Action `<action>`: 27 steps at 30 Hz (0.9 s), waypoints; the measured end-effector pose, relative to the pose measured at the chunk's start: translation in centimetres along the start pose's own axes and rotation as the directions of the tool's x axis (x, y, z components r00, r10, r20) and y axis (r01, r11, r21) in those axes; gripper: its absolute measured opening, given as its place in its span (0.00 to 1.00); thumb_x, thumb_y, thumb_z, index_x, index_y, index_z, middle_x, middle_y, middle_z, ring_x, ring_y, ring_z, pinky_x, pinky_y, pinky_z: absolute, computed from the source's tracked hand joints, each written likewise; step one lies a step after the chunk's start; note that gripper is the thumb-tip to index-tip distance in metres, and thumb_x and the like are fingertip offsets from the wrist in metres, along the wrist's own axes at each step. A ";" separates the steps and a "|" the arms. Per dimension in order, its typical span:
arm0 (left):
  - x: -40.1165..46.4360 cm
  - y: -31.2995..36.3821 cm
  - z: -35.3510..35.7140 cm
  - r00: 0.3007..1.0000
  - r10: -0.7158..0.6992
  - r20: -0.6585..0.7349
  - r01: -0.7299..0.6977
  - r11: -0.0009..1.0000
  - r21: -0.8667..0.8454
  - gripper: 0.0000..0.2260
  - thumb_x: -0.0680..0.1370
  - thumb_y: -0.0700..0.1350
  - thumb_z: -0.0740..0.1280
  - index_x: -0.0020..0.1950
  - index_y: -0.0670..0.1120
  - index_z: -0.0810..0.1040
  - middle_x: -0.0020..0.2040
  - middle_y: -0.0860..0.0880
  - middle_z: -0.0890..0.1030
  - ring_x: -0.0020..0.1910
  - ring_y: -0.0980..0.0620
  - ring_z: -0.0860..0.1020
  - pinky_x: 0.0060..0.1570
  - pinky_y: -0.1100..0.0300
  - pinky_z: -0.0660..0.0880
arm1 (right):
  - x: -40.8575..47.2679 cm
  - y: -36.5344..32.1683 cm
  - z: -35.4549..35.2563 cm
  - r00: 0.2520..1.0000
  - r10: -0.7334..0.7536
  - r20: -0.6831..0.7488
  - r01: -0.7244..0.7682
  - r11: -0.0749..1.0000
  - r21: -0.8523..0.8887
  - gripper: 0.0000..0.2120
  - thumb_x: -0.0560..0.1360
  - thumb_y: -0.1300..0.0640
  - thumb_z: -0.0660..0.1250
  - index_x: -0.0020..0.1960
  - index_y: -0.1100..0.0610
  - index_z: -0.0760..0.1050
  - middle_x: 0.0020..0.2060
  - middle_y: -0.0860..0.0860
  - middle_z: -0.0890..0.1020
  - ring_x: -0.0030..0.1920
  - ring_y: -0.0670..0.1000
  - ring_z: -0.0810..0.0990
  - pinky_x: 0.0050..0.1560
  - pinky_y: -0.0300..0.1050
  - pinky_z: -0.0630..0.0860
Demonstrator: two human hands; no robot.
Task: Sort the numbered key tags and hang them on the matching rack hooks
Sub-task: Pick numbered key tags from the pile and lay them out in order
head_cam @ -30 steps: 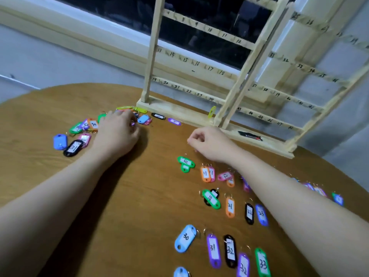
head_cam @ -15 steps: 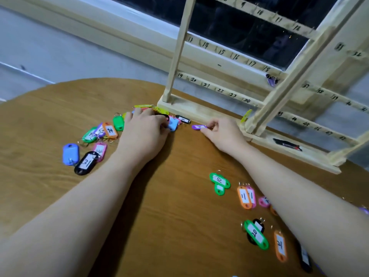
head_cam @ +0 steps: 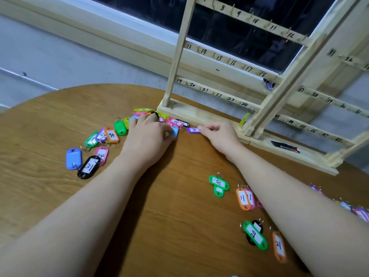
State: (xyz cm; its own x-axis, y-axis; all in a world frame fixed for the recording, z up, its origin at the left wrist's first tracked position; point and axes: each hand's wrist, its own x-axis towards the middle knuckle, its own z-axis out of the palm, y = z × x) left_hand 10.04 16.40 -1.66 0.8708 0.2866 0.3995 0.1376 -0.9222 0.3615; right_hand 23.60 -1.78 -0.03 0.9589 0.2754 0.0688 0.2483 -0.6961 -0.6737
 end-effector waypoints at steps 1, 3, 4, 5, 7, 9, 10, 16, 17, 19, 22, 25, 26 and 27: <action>0.0 0.0 0.0 1.000 0.008 -0.012 -0.008 1.000 0.000 0.13 0.80 0.59 0.65 0.57 0.57 0.85 0.47 0.50 0.71 0.56 0.42 0.72 0.59 0.47 0.64 | -0.1 -0.1 0.1 1.000 0.024 -0.014 -0.023 1.000 0.016 0.14 0.71 0.37 0.74 0.45 0.47 0.86 0.42 0.41 0.84 0.49 0.47 0.81 0.53 0.49 0.79; -0.1 0.1 0.0 0.999 0.018 -0.028 -0.018 1.000 0.007 0.12 0.79 0.59 0.67 0.54 0.56 0.86 0.48 0.49 0.75 0.56 0.43 0.72 0.59 0.47 0.64 | -0.2 -0.4 0.7 0.997 0.068 -0.049 -0.066 0.997 0.024 0.16 0.67 0.35 0.77 0.41 0.48 0.85 0.40 0.42 0.85 0.47 0.48 0.82 0.53 0.51 0.80; -0.1 0.1 -0.1 0.999 0.023 -0.035 -0.023 1.000 0.012 0.12 0.77 0.60 0.68 0.53 0.56 0.86 0.48 0.49 0.77 0.55 0.43 0.73 0.58 0.48 0.64 | -0.3 -0.5 1.0 0.994 0.088 -0.061 -0.087 0.996 0.016 0.17 0.65 0.36 0.78 0.39 0.49 0.84 0.40 0.43 0.85 0.47 0.49 0.82 0.51 0.50 0.80; -0.1 0.1 -0.2 0.999 0.028 -0.041 -0.028 0.999 0.017 0.12 0.76 0.61 0.69 0.52 0.56 0.86 0.48 0.49 0.77 0.55 0.43 0.73 0.58 0.48 0.64 | -0.4 -0.8 1.2 0.993 0.103 -0.065 -0.103 0.995 0.004 0.17 0.65 0.36 0.79 0.38 0.49 0.83 0.39 0.43 0.84 0.46 0.50 0.82 0.50 0.49 0.80; -0.1 0.2 -0.3 0.998 0.028 -0.050 -0.027 0.999 0.019 0.13 0.75 0.63 0.70 0.50 0.56 0.86 0.48 0.50 0.79 0.55 0.45 0.74 0.56 0.48 0.64 | -0.6 -1.1 1.3 0.991 0.128 -0.039 -0.129 0.992 -0.005 0.15 0.66 0.39 0.79 0.38 0.49 0.82 0.40 0.45 0.84 0.47 0.51 0.82 0.49 0.48 0.80; -0.1 0.2 -0.3 0.998 0.035 -0.053 -0.034 0.999 0.017 0.12 0.76 0.62 0.70 0.49 0.56 0.85 0.48 0.51 0.79 0.54 0.46 0.74 0.56 0.49 0.63 | -0.9 -1.4 0.7 0.989 0.147 0.034 -0.148 0.989 0.024 0.11 0.69 0.44 0.79 0.42 0.50 0.83 0.43 0.46 0.83 0.48 0.50 0.81 0.51 0.49 0.80; -0.1 0.2 -0.2 0.997 0.047 -0.056 -0.046 0.999 0.021 0.10 0.77 0.59 0.69 0.49 0.55 0.85 0.48 0.51 0.79 0.54 0.46 0.74 0.55 0.49 0.63 | -1.0 -1.4 0.4 0.987 0.145 0.074 -0.149 0.988 0.049 0.10 0.70 0.46 0.80 0.44 0.51 0.84 0.43 0.47 0.82 0.48 0.50 0.80 0.51 0.48 0.79; 0.0 0.0 0.0 0.992 0.058 -0.116 -0.058 0.998 0.005 0.11 0.82 0.46 0.61 0.49 0.48 0.82 0.47 0.48 0.82 0.51 0.42 0.76 0.50 0.51 0.60 | -1.9 -0.9 -0.9 0.980 0.077 0.182 -0.108 0.981 0.164 0.04 0.74 0.51 0.77 0.45 0.49 0.82 0.46 0.46 0.80 0.49 0.48 0.77 0.45 0.42 0.72; 0.0 0.1 -0.1 0.992 0.045 -0.115 -0.047 0.999 -0.021 0.10 0.82 0.46 0.60 0.49 0.48 0.81 0.47 0.48 0.83 0.51 0.42 0.77 0.48 0.52 0.57 | -2.0 -0.8 -1.1 0.978 0.072 0.198 -0.107 0.979 0.172 0.04 0.75 0.51 0.76 0.45 0.49 0.83 0.47 0.47 0.81 0.50 0.48 0.77 0.45 0.42 0.73; 0.1 0.0 -0.2 0.994 0.015 -0.104 -0.025 0.995 -0.093 0.09 0.83 0.44 0.60 0.49 0.47 0.80 0.46 0.45 0.83 0.49 0.39 0.78 0.47 0.53 0.58 | -2.2 -0.8 -1.4 0.972 0.066 0.227 -0.111 0.975 0.191 0.03 0.76 0.51 0.74 0.47 0.50 0.84 0.49 0.49 0.82 0.51 0.49 0.78 0.46 0.43 0.74; 0.3 -0.3 -0.1 0.997 -0.009 -0.076 -0.009 0.973 -0.229 0.08 0.82 0.42 0.62 0.51 0.45 0.81 0.46 0.43 0.84 0.47 0.37 0.79 0.48 0.49 0.72 | -2.3 -0.8 -1.8 0.965 0.058 0.256 -0.112 0.973 0.200 0.03 0.77 0.52 0.73 0.45 0.48 0.84 0.51 0.50 0.84 0.54 0.50 0.79 0.49 0.44 0.75; 0.3 -0.4 -0.2 1.000 -0.014 -0.016 0.008 0.947 -0.322 0.07 0.80 0.41 0.63 0.50 0.48 0.81 0.47 0.48 0.84 0.48 0.45 0.80 0.49 0.48 0.76 | -2.3 -1.0 -2.1 0.957 0.069 0.282 -0.126 0.974 0.189 0.01 0.78 0.52 0.73 0.47 0.48 0.84 0.52 0.50 0.83 0.55 0.51 0.79 0.48 0.44 0.75; 0.2 -0.5 -0.2 1.000 -0.013 0.000 0.012 0.941 -0.338 0.07 0.80 0.41 0.64 0.50 0.49 0.81 0.47 0.49 0.84 0.48 0.46 0.81 0.50 0.48 0.76 | -2.3 -1.0 -2.1 0.955 0.075 0.287 -0.134 0.972 0.191 0.02 0.78 0.52 0.73 0.48 0.48 0.84 0.52 0.51 0.84 0.55 0.51 0.79 0.50 0.45 0.76; 0.2 -0.4 -0.3 1.000 -0.012 0.010 0.014 0.935 -0.353 0.07 0.79 0.41 0.64 0.51 0.49 0.81 0.46 0.50 0.84 0.48 0.48 0.81 0.51 0.49 0.77 | -2.3 -1.1 -2.1 0.953 0.078 0.294 -0.139 0.971 0.193 0.02 0.78 0.52 0.73 0.48 0.49 0.84 0.52 0.51 0.84 0.55 0.51 0.79 0.52 0.46 0.77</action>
State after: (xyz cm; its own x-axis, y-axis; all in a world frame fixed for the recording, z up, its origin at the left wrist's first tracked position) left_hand 10.03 16.94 -1.50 0.8739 0.2945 0.3868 -0.0255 -0.7667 0.6415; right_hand 21.41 -3.08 2.06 0.8924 0.4031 -0.2029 0.0815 -0.5861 -0.8061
